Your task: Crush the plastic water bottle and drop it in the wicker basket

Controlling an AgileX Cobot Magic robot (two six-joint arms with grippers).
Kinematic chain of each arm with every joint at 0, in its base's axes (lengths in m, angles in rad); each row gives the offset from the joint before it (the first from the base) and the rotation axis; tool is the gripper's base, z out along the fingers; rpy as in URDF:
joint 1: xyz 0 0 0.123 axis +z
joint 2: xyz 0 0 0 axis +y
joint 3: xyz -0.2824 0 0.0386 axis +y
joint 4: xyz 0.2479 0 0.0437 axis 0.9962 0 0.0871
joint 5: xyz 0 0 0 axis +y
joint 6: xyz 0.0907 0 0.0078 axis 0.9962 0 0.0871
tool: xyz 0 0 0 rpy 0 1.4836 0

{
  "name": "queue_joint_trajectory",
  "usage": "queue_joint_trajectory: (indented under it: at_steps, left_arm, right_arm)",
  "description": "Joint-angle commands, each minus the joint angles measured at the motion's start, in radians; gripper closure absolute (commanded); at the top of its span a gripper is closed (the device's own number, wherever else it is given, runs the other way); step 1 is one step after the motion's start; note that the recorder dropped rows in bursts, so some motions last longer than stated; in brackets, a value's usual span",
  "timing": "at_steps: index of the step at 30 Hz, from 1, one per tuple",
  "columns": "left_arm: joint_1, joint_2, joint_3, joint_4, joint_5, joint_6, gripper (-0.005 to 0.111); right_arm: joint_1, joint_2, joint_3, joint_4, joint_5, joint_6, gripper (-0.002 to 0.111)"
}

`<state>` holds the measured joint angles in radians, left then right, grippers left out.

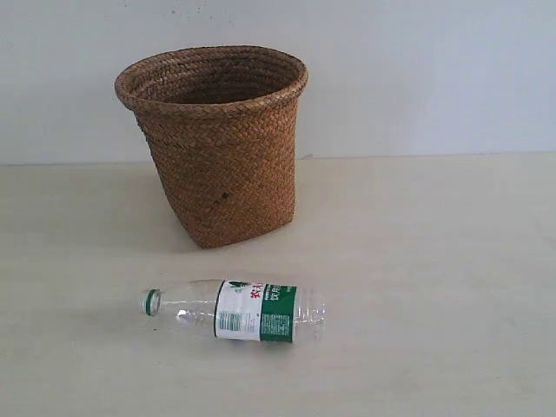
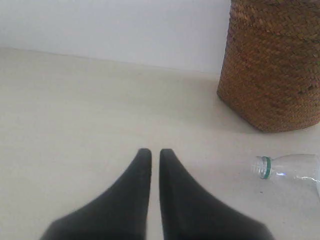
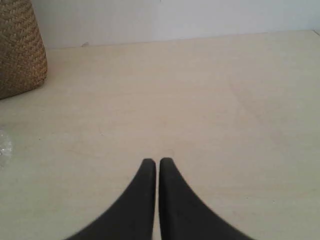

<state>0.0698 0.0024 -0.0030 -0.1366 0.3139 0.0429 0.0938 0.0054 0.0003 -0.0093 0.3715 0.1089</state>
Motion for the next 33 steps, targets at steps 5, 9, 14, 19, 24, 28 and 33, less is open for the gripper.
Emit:
queue_joint_trajectory:
  at_steps: [5,9,14,19,24,28,33]
  left_arm:
    - [0.003,-0.002,0.003,0.003,0.001,-0.01,0.101]
    - [0.003,-0.002,0.003,0.003,0.001,-0.01,0.101]
    - [0.003,-0.002,0.003,0.003,0.001,-0.01,0.101]
    - [0.003,-0.002,0.003,0.003,0.001,-0.01,0.101]
    - [0.003,-0.002,0.003,0.003,0.001,-0.01,0.101]
    - [0.003,-0.002,0.003,0.003,0.001,-0.01,0.101]
    - [0.003,-0.002,0.003,-0.018,-0.033,-0.003,0.101]
  right_arm:
    - [-0.003,-0.005,0.0,-0.001,-0.003,-0.003,0.108]
    - [-0.003,-0.005,0.0,-0.001,-0.003,-0.003,0.108]
    - [-0.003,-0.005,0.0,-0.001,-0.003,-0.006,0.108]
    - [-0.003,-0.005,0.0,0.001,-0.003,-0.003,0.108]
    - [-0.003,-0.005,0.0,0.0,-0.003,-0.006,0.108]
    - [-0.003,-0.005,0.0,0.0,-0.003,-0.002,0.108]
    - [-0.003,-0.005,0.0,0.0,-0.003,-0.002,0.108]
